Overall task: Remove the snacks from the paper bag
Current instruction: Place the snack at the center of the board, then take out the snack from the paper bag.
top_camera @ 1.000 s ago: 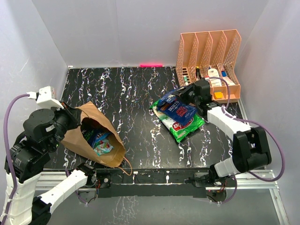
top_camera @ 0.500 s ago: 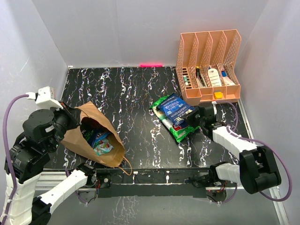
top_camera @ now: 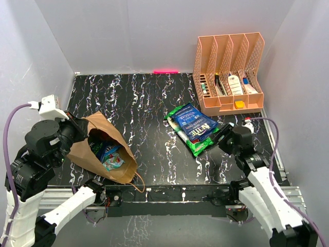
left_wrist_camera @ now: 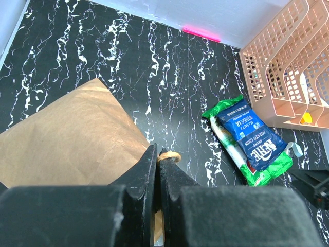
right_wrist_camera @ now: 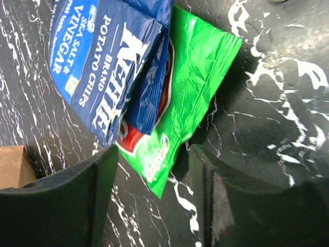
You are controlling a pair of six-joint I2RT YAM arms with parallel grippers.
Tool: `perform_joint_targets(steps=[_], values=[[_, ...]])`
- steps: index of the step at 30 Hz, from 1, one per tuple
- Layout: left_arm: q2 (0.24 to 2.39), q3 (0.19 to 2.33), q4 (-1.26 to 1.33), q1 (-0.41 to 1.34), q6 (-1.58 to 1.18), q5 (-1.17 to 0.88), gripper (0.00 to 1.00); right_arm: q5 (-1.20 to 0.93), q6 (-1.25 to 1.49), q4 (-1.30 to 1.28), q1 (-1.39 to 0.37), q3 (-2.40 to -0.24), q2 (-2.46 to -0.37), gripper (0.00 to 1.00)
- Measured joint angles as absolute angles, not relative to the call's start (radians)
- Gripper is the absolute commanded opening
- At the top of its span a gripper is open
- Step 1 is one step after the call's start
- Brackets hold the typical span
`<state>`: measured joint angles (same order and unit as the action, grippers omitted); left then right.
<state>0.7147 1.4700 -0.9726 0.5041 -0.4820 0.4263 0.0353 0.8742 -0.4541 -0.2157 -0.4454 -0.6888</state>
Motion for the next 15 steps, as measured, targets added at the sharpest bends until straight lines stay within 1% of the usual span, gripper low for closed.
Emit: perform_joint_targets(steps=[2,5,6,9,13,15], values=[[0.715,1.47,-0.973,0.504,-0.481,0.43,0.0,0.032,0.833,-0.508,-0.216,-0.481,-0.617,0.74],[0.715,1.47,-0.973,0.504,-0.48,0.43,0.0,-0.01,0.771,-0.49,-0.215,-0.519,-0.564,0.96],[0.715,1.47,-0.973,0.504,-0.48,0.43,0.0,-0.042,0.739,-0.457,-0.215,-0.526,-0.561,0.98],[0.715,1.47,-0.973,0.504,-0.48,0.43,0.0,-0.165,0.634,-0.346,-0.215,-0.549,-0.634,0.98],[0.714,1.47,-0.973,0.504,-0.476,0.435,0.0,-0.307,0.505,-0.265,-0.24,-0.662,-0.872,0.98],[0.714,1.47,-0.973,0.504,-0.473,0.44,0.0,-0.304,0.432,-0.256,-0.32,-0.754,-1.019,0.98]])
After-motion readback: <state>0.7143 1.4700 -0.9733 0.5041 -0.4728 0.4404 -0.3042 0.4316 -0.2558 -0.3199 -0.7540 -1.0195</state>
